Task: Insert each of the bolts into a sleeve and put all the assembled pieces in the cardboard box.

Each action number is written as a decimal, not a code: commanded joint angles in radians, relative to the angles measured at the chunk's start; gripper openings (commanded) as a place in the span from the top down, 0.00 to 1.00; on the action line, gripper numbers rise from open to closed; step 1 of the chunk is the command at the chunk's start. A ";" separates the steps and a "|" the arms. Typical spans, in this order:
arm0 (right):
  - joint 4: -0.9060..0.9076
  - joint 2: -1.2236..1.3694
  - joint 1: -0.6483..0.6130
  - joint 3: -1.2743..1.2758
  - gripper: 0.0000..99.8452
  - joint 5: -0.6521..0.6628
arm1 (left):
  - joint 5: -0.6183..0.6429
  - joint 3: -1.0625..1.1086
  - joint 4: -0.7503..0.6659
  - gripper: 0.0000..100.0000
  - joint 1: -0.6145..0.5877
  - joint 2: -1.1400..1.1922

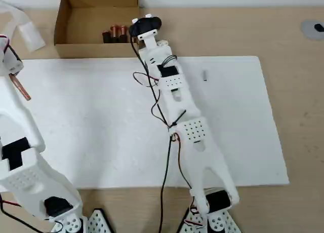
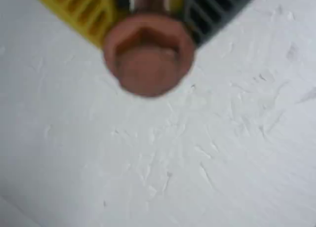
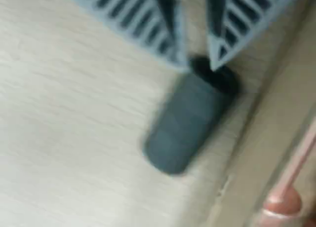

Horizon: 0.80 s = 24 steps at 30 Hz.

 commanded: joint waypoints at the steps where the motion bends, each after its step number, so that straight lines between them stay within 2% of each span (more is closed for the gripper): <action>1: -0.012 -0.016 -0.038 -0.001 0.99 -0.006 | -0.006 -0.052 -0.008 0.99 -0.014 -0.096; 7: -0.003 -0.018 -0.022 -0.054 0.99 -0.008 | -0.006 -0.051 -0.008 0.99 -0.012 -0.096; 15: 0.192 -0.016 -0.021 -0.259 0.99 -0.008 | -0.006 -0.051 -0.008 0.99 -0.014 -0.099; 18: 0.215 -0.010 -0.022 -0.288 0.98 -0.003 | -0.006 -0.051 -0.008 0.99 -0.014 -0.101; 20: 0.216 -0.010 -0.024 -0.277 0.93 -0.003 | -0.006 -0.051 -0.008 0.99 -0.014 -0.101; 24: 0.215 -0.010 -0.036 -0.237 0.74 -0.003 | -0.021 -0.051 -0.008 0.99 -0.014 -0.101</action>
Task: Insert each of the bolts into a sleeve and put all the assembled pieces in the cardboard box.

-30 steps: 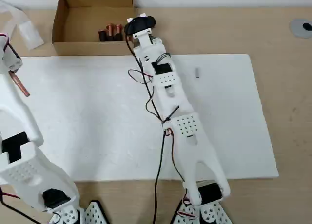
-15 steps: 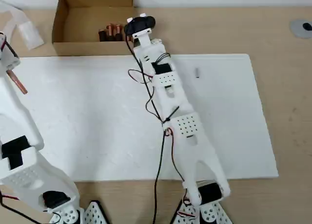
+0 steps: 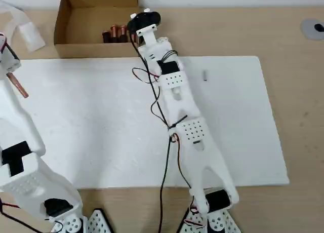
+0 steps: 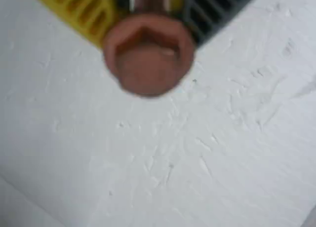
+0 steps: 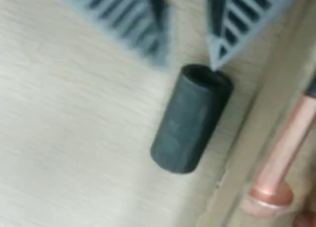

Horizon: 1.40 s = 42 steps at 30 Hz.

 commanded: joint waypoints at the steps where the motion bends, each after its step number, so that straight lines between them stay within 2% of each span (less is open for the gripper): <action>1: 0.002 -0.022 -0.038 -0.010 0.70 -0.008 | -0.023 -0.051 -0.008 0.99 -0.014 -0.065; 4: -0.044 -0.021 -0.053 0.050 0.67 -0.011 | -0.023 -0.051 -0.008 0.99 -0.015 -0.065; 9: -0.333 -0.021 -0.059 0.223 0.68 -0.006 | -0.023 -0.052 -0.008 0.99 -0.037 -0.065; 14: -0.479 -0.021 -0.068 0.334 0.77 -0.005 | -0.023 -0.052 -0.008 0.99 -0.051 -0.065; 23: -0.486 0.015 -0.070 0.357 0.80 0.074 | -0.017 -0.052 -0.008 0.99 -0.051 -0.065; 27: -0.486 0.012 -0.070 0.357 0.81 0.066 | -0.017 -0.052 -0.008 0.99 -0.052 -0.065; 33: -0.485 0.010 -0.068 0.357 0.94 0.066 | -0.021 -0.055 -0.006 0.99 -0.054 -0.067; 38: -0.477 0.010 -0.067 0.320 0.95 0.006 | -0.023 -0.060 -0.006 0.99 -0.075 -0.067; 42: -0.379 0.010 -0.067 0.248 0.99 -0.043 | -0.025 -0.060 -0.006 0.99 -0.114 -0.067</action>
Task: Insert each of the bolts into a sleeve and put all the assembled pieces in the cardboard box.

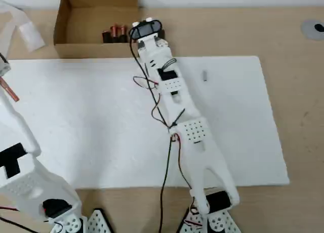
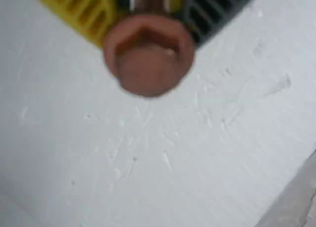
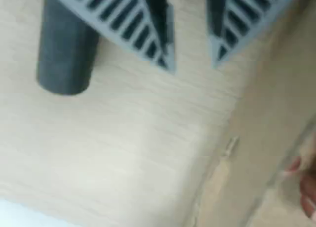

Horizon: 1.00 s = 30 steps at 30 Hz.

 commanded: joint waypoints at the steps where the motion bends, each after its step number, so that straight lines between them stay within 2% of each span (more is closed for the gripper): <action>1: 0.066 0.004 -0.064 -0.058 0.99 -0.044 | -0.015 -0.060 -0.006 0.99 -0.037 -0.067; 6: 0.080 0.007 -0.062 -0.143 0.97 -0.051 | -0.035 -0.057 -0.006 0.99 -0.051 -0.067; 12: 0.084 0.004 -0.058 -0.243 0.75 -0.049 | -0.035 -0.060 -0.008 0.99 -0.052 -0.067; 14: 0.095 0.004 -0.042 -0.269 0.71 -0.049 | -0.035 -0.060 -0.008 0.99 -0.051 -0.067; 20: 0.236 0.004 0.022 -0.395 0.72 -0.055 | -0.035 -0.060 -0.008 0.99 -0.051 -0.067; 25: 0.259 0.008 0.082 -0.415 0.72 -0.060 | -0.035 -0.060 -0.011 0.99 -0.044 -0.067; 30: 0.305 0.008 0.137 -0.414 0.72 -0.153 | -0.034 -0.060 -0.011 0.99 -0.044 -0.067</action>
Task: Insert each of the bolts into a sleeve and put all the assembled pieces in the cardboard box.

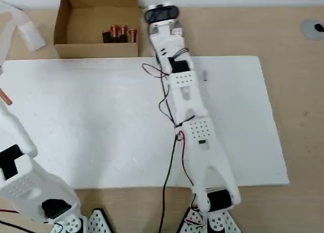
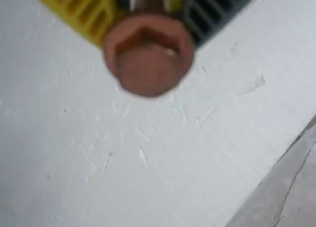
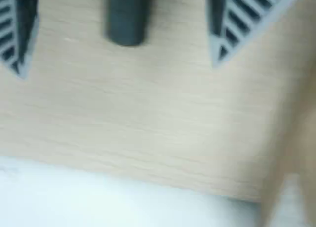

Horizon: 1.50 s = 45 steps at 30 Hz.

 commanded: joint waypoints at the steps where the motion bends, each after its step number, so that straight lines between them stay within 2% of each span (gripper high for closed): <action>1: 0.055 -0.024 0.047 -0.059 0.72 -0.063 | -0.005 -0.060 -0.012 0.99 -0.006 -0.067; 5: 0.106 -0.022 0.050 -0.059 0.72 -0.095 | -0.003 -0.060 -0.012 0.99 -0.005 -0.067; 20: 0.107 -0.028 0.016 0.145 0.72 -0.092 | -0.002 -0.052 -0.012 0.99 -0.014 -0.065; 29: 0.106 -0.022 -0.007 0.154 0.72 -0.092 | -0.002 -0.052 -0.012 0.99 -0.014 -0.061; 31: 0.106 -0.022 -0.010 0.154 0.75 -0.092 | -0.002 -0.052 -0.012 0.99 -0.014 -0.061; 37: 0.101 -0.022 -0.010 0.154 0.93 -0.089 | -0.002 -0.052 -0.012 0.99 -0.026 -0.062; 45: 0.101 -0.022 -0.012 0.154 0.99 -0.089 | -0.003 -0.052 -0.012 0.99 -0.054 -0.062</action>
